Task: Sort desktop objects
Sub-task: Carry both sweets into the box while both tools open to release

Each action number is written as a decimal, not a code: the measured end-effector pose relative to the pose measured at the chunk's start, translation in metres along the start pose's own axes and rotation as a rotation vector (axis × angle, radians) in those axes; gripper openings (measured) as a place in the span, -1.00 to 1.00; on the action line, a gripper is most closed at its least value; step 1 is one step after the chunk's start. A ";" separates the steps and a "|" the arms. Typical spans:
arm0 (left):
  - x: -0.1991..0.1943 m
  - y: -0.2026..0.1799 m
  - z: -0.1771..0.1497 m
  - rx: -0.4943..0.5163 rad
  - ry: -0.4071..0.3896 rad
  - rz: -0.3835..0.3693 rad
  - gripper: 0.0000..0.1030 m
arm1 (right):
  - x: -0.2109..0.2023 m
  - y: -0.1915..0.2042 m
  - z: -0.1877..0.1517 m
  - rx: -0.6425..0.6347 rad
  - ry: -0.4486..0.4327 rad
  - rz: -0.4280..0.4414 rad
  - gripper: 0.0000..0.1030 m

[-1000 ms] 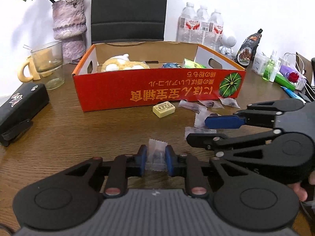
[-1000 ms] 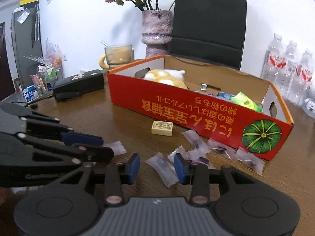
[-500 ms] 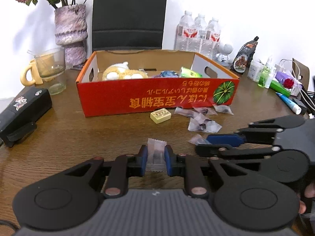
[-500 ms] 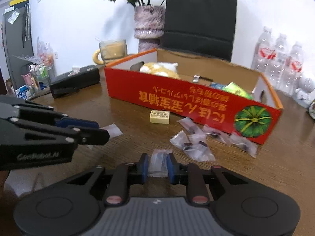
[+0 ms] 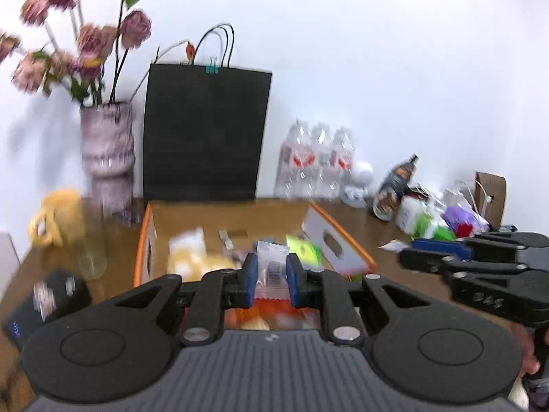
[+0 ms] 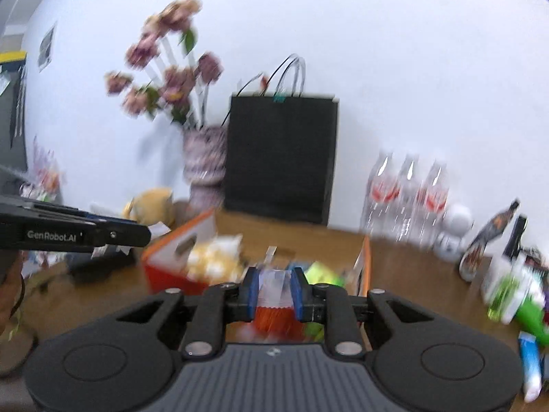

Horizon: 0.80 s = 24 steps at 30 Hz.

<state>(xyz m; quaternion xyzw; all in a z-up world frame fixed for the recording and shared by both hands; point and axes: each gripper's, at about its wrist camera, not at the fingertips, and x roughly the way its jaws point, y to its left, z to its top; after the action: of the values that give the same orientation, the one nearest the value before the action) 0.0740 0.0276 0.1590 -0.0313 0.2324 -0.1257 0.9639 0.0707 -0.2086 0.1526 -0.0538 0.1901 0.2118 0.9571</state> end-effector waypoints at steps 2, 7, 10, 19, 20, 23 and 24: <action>0.028 0.011 0.023 -0.017 0.048 0.004 -0.64 | 0.021 -0.013 0.024 0.016 0.016 -0.002 -0.63; 0.119 0.051 0.040 -0.146 0.276 0.012 -0.64 | 0.104 -0.050 0.054 0.089 0.208 -0.036 -0.63; 0.145 0.058 0.036 -0.126 0.346 0.047 -0.64 | 0.141 -0.061 0.055 0.129 0.305 -0.023 -0.63; 0.161 0.071 0.024 -0.064 0.478 0.128 0.39 | 0.198 -0.062 0.033 0.163 0.515 -0.070 0.10; 0.160 0.073 0.025 -0.064 0.477 0.137 0.49 | 0.200 -0.062 0.032 0.166 0.528 -0.083 0.32; 0.159 0.078 0.031 -0.086 0.489 0.172 0.77 | 0.198 -0.063 0.037 0.194 0.553 -0.089 0.66; 0.160 0.079 0.034 -0.093 0.499 0.187 0.93 | 0.198 -0.064 0.038 0.208 0.582 -0.095 0.72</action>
<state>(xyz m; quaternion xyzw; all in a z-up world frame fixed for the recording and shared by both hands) 0.2456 0.0633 0.1093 -0.0221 0.4702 -0.0293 0.8818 0.2774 -0.1832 0.1127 -0.0227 0.4742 0.1220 0.8716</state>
